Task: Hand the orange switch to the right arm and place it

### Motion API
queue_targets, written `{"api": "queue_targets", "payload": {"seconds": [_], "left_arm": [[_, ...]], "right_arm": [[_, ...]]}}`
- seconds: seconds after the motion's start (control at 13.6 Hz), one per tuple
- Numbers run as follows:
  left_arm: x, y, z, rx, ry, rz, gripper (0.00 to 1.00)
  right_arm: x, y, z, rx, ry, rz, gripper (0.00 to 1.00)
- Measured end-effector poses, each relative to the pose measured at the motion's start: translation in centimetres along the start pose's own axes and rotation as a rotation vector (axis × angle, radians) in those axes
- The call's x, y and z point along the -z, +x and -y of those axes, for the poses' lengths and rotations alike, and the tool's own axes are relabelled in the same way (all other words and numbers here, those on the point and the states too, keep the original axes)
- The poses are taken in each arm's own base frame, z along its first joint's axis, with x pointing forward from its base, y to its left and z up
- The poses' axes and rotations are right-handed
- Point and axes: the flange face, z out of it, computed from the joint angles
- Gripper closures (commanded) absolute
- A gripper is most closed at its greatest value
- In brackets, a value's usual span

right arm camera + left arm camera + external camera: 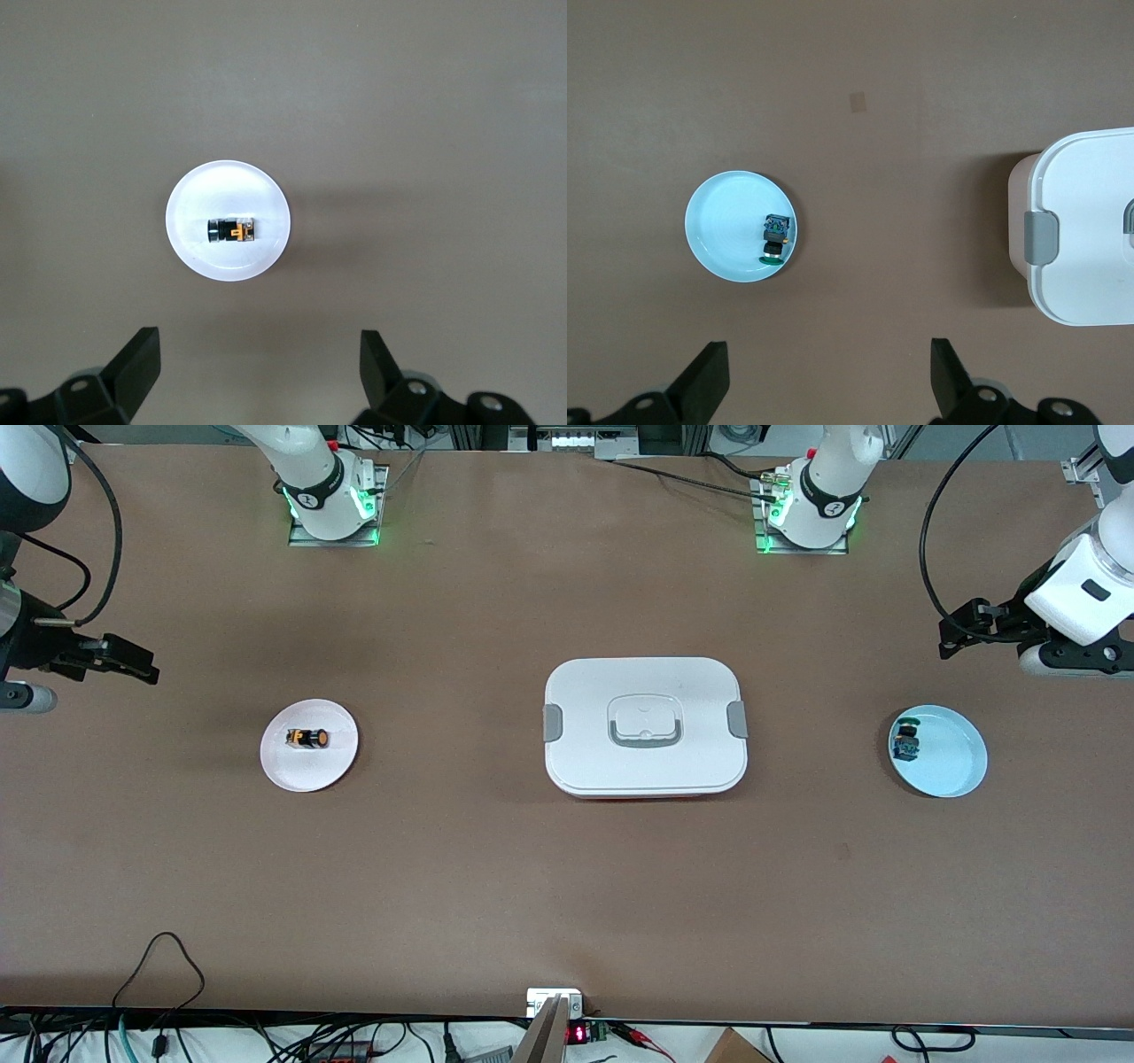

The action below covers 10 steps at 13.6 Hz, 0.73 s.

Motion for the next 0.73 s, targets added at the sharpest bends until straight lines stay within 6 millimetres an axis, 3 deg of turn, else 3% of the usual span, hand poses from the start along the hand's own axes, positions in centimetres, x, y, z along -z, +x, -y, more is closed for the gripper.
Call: {"api": "queue_targets", "payload": {"seconds": [0.37, 0.73], "left_arm": [[0.0, 0.0, 0.0, 0.000, 0.000, 0.000, 0.00], [0.0, 0.0, 0.0, 0.000, 0.000, 0.000, 0.00]], "right_arm": [[2.7, -1.5, 0.1, 0.015, 0.008, -0.028, 0.00], [3.9, -1.6, 0.8, 0.027, 0.008, -0.049, 0.00]]}}
